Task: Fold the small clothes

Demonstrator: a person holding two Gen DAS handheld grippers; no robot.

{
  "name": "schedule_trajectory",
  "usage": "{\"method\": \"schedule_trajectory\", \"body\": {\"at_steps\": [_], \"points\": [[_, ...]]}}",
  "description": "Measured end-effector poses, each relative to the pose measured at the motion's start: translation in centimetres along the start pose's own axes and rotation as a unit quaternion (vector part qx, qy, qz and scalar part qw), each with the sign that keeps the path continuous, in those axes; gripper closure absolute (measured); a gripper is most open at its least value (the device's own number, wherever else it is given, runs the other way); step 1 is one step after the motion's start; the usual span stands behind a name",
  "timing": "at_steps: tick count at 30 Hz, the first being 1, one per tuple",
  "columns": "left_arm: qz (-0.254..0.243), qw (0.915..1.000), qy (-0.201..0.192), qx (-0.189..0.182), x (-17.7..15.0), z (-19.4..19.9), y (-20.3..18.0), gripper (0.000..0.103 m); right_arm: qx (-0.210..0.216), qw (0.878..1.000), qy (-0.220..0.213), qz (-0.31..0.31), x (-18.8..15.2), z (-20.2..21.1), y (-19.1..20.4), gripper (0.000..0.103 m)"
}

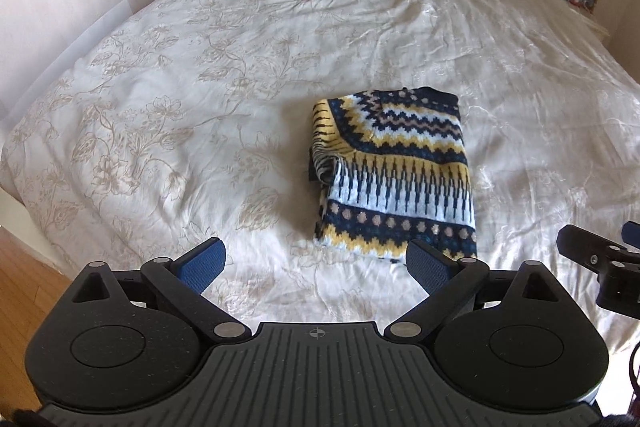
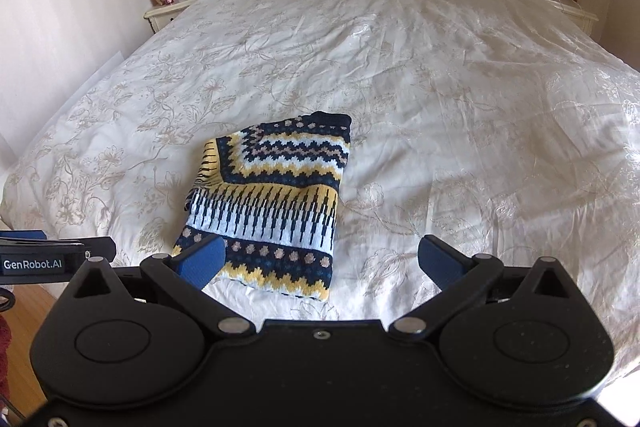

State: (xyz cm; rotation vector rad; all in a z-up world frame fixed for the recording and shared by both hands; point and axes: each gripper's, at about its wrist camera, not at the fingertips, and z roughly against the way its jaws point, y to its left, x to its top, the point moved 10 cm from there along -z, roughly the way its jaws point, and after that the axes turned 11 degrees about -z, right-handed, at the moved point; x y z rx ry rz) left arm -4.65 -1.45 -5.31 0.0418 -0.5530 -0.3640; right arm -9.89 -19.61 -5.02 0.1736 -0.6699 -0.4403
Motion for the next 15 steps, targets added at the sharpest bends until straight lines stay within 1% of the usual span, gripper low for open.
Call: {"method": "schedule_trajectory", "body": {"at_steps": [7, 15], "points": [[-0.004, 0.9998, 0.01, -0.014, -1.1, 0.1, 0.1, 0.005, 0.002, 1.0, 0.007, -0.01, -1.5, 0.2, 0.9, 0.001], [-0.002, 0.9995, 0.015, -0.026, -1.6, -0.1, 0.3, 0.005, 0.001, 1.0, 0.007, -0.009, -1.9, 0.5, 1.8, 0.001]]}}
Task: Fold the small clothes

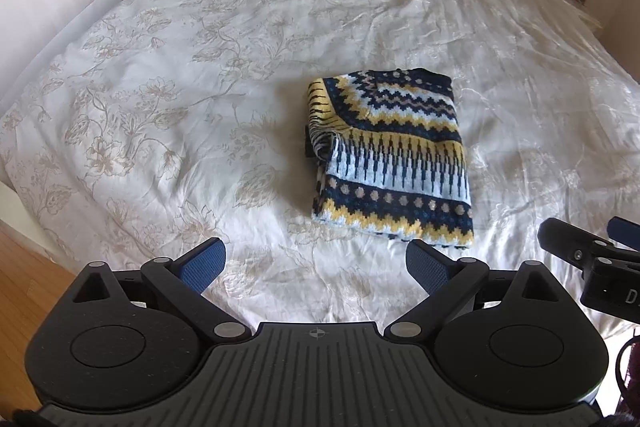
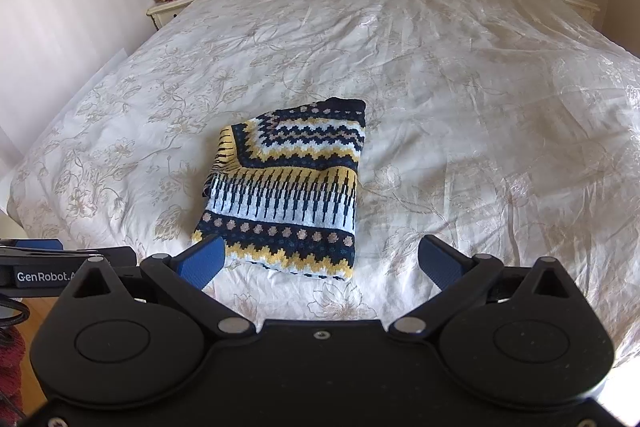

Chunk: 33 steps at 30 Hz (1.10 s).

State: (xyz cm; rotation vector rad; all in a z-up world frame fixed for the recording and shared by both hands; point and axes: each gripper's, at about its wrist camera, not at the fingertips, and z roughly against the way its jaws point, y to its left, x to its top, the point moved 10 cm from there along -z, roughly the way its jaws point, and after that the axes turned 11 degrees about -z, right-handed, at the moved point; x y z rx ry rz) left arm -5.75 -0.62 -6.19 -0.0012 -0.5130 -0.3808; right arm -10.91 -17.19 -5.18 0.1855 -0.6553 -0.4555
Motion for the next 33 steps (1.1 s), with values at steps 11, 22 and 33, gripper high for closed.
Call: {"method": "schedule_trajectory", "body": {"at_steps": [11, 22, 33], "points": [[-0.004, 1.0, 0.002, -0.007, 0.25, -0.43, 0.21, 0.005, -0.005, 1.0, 0.002, -0.014, 0.1, -0.16, 0.21, 0.001], [-0.008, 0.9999, 0.002, -0.008, 0.51, -0.56, 0.28, 0.005, -0.006, 1.0, 0.006, -0.014, 0.18, -0.44, 0.43, 0.001], [-0.014, 0.9999, 0.006, -0.009, 0.7, -0.87, 0.54, 0.005, -0.007, 1.0, 0.011, -0.022, 0.01, -0.88, 0.58, 0.001]]}}
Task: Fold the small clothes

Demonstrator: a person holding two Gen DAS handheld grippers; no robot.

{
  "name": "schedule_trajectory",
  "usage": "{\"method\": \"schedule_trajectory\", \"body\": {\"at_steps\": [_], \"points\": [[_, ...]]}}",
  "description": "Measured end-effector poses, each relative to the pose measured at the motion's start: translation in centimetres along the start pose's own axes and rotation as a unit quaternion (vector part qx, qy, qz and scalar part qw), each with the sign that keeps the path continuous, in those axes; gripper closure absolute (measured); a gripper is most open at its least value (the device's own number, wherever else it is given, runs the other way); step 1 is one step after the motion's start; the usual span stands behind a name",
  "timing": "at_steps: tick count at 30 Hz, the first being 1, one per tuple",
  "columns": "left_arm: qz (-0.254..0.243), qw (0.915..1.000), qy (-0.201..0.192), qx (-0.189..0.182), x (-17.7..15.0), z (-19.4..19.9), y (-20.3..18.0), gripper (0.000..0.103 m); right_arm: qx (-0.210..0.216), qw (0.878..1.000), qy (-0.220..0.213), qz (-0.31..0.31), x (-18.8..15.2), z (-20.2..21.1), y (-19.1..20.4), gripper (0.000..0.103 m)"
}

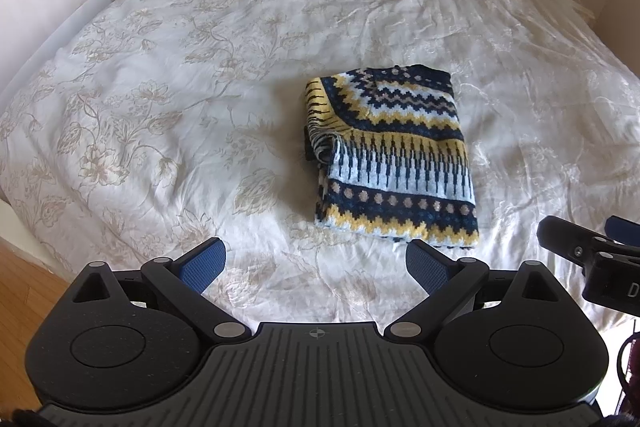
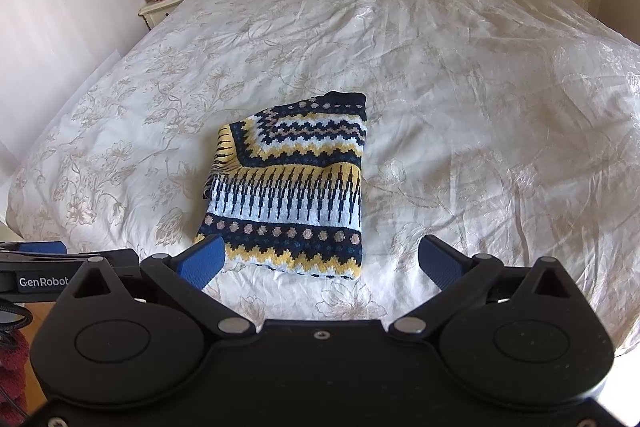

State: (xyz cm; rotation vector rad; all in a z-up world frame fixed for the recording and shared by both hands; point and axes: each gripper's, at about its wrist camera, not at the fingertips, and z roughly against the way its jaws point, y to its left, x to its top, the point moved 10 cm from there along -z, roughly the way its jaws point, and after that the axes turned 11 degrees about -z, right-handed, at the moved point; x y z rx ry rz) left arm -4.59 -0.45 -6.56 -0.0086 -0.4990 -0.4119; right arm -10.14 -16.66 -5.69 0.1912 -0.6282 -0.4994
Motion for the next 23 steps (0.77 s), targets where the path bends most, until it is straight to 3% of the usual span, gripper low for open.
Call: {"method": "schedule_trajectory", "body": {"at_steps": [23], "points": [[-0.009, 0.9999, 0.008, 0.004, 0.9, -1.1, -0.6, 0.005, -0.004, 1.0, 0.013, -0.02, 0.0, -1.1, -1.2, 0.001]]}}
